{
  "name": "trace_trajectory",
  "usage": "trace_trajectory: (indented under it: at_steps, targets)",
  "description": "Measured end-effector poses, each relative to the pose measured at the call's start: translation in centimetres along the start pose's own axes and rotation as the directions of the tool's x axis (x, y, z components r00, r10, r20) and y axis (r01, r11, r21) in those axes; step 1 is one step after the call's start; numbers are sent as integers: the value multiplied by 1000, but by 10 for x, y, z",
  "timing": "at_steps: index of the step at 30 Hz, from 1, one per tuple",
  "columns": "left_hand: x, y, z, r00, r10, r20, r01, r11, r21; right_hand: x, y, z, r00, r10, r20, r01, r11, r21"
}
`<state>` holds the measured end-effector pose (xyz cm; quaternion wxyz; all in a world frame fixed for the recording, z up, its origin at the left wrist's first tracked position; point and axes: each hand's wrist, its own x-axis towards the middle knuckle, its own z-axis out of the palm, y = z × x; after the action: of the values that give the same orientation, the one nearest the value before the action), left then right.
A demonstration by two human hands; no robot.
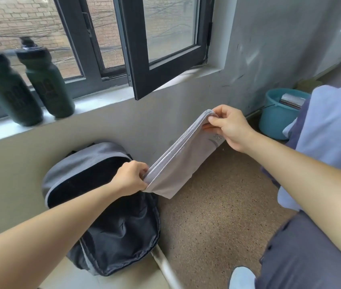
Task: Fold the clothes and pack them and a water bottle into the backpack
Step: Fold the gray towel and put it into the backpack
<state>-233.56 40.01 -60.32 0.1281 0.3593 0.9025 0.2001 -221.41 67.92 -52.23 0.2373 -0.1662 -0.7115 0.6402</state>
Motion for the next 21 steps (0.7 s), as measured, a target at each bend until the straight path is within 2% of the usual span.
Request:
trace_trajectory:
  at_steps: [4,7,14,16,18,21]
  targets:
    - [4,-5,-15,996,-49,-78,41,994,-101,6,11,-16,996,38,-84,-54,980,-194]
    - [4,-6,-28,999,-31,-44,23,984,-177,12,20,-19,988,18,-152,-72,933,-353]
    - [1,-3,-61,997,66,51,-50,962,-268,17,22,-20,978,27,-205,-118,888,-445]
    - [-3,-4,-67,983,103,155,-32,916,-401,17,21,-21,979,34,-200,-123,883,-453]
    - [-6,-5,-71,955,145,259,26,828,-560,15,19,-20,981,27,-192,-118,871,-477]
    - [-9,-7,-76,932,94,350,179,721,-670,13,18,-17,982,-21,-189,-86,841,-535]
